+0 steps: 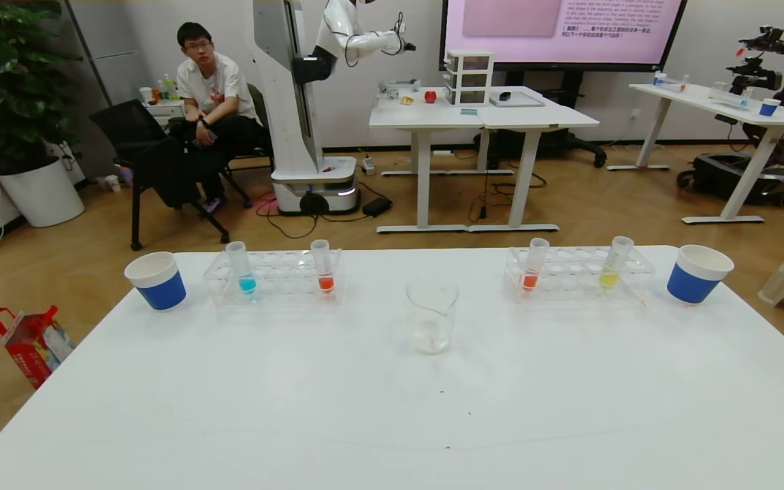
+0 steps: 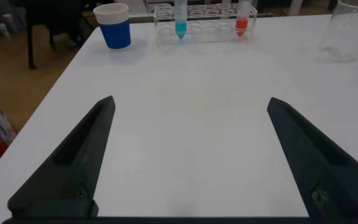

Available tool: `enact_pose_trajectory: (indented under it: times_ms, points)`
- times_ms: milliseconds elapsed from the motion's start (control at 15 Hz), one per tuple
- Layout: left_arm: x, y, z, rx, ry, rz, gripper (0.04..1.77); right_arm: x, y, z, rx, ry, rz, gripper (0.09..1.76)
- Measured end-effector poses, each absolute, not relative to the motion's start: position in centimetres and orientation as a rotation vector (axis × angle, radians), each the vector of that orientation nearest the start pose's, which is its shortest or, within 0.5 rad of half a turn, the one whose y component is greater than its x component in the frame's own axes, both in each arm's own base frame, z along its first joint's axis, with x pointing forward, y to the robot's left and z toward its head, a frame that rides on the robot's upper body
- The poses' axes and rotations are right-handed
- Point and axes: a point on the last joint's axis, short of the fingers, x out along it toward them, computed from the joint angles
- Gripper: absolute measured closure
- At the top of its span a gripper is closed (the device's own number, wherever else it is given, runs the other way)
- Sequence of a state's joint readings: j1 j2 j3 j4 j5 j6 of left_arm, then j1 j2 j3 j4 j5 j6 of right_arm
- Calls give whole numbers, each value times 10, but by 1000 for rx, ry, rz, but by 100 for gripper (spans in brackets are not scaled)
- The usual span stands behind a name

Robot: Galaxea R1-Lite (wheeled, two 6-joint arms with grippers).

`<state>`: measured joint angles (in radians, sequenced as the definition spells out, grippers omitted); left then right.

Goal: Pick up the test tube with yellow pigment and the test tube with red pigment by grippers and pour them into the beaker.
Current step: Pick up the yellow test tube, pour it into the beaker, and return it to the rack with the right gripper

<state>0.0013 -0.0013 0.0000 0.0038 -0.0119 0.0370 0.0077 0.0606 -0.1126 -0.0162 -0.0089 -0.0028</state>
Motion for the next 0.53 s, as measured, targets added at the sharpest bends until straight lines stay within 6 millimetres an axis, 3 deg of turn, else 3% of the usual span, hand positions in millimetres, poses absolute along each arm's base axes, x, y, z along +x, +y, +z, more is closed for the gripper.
enact_pose_trajectory:
  times_ms: [133, 267, 533]
  points:
    - [-23, 0, 75, 37, 3, -11, 10, -21, -1, 134, 1, -86, 9, 11]
    - [-23, 0, 75, 37, 2, -11, 10, -2, 0, 168, 2, -110, 23, 11]
    - [-23, 0, 75, 37, 3, -11, 10, 70, 3, 217, 5, -94, 38, 11]
